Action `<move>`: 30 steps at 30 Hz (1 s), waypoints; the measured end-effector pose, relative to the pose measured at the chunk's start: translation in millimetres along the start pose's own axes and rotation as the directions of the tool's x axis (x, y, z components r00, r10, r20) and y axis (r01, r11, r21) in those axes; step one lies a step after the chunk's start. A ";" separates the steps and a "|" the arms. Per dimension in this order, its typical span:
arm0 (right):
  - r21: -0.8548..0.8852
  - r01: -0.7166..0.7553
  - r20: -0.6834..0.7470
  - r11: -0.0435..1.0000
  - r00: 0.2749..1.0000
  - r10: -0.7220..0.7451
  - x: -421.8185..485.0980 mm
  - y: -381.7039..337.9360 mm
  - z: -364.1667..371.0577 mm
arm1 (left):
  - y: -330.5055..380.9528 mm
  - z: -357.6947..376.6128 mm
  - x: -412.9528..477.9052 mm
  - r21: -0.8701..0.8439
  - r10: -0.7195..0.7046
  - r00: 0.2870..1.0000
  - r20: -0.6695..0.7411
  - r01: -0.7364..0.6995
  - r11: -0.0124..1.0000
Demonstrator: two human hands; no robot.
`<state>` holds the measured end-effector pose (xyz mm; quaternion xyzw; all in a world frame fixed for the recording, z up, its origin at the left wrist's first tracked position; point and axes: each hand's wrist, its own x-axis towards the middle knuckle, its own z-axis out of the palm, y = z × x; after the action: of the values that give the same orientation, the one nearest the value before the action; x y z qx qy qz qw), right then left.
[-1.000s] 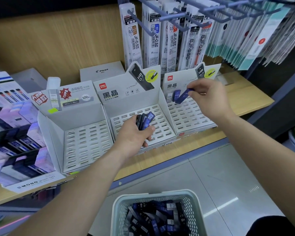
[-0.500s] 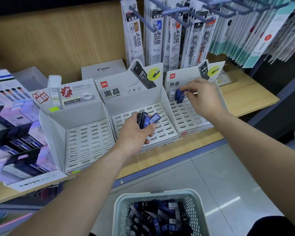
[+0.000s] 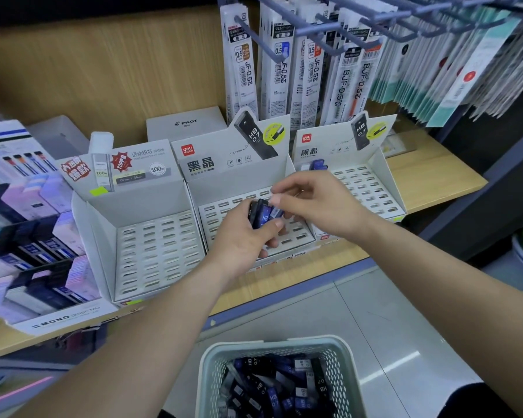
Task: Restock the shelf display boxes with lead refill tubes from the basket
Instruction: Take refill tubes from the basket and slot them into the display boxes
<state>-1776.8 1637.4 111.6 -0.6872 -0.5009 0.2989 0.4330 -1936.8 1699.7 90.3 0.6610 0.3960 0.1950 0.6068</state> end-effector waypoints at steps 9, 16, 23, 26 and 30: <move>0.176 -0.042 -0.033 0.983 0.998 0.049 2.5 8.3 -11.5 | 3.1 -7.4 -2.7 -0.064 -0.031 0.999 -0.037 0.029 0.998; 0.238 -0.105 0.033 0.966 0.994 0.100 2.0 14.7 -14.8 | 3.0 -6.3 1.7 -0.098 -0.009 0.994 -0.110 -0.002 0.995; 0.083 -0.137 0.156 0.987 0.980 0.123 -1.2 16.1 -13.0 | 1.5 -7.9 3.6 -0.050 0.040 0.992 -0.122 -0.046 0.998; 0.086 -0.115 0.189 0.990 0.977 0.097 -3.8 11.6 -5.5 | 0.9 -7.8 4.1 -0.021 0.050 0.990 -0.132 -0.053 0.998; 0.119 -0.138 0.216 0.983 0.970 0.110 -3.5 13.1 -5.0 | 0.6 -7.9 3.5 0.005 0.050 0.992 -0.117 -0.049 0.999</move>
<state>-1768.1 1630.9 102.1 -0.6515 -0.4785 0.4287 0.4034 -1940.3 1707.5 91.6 0.6586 0.4145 0.2480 0.5770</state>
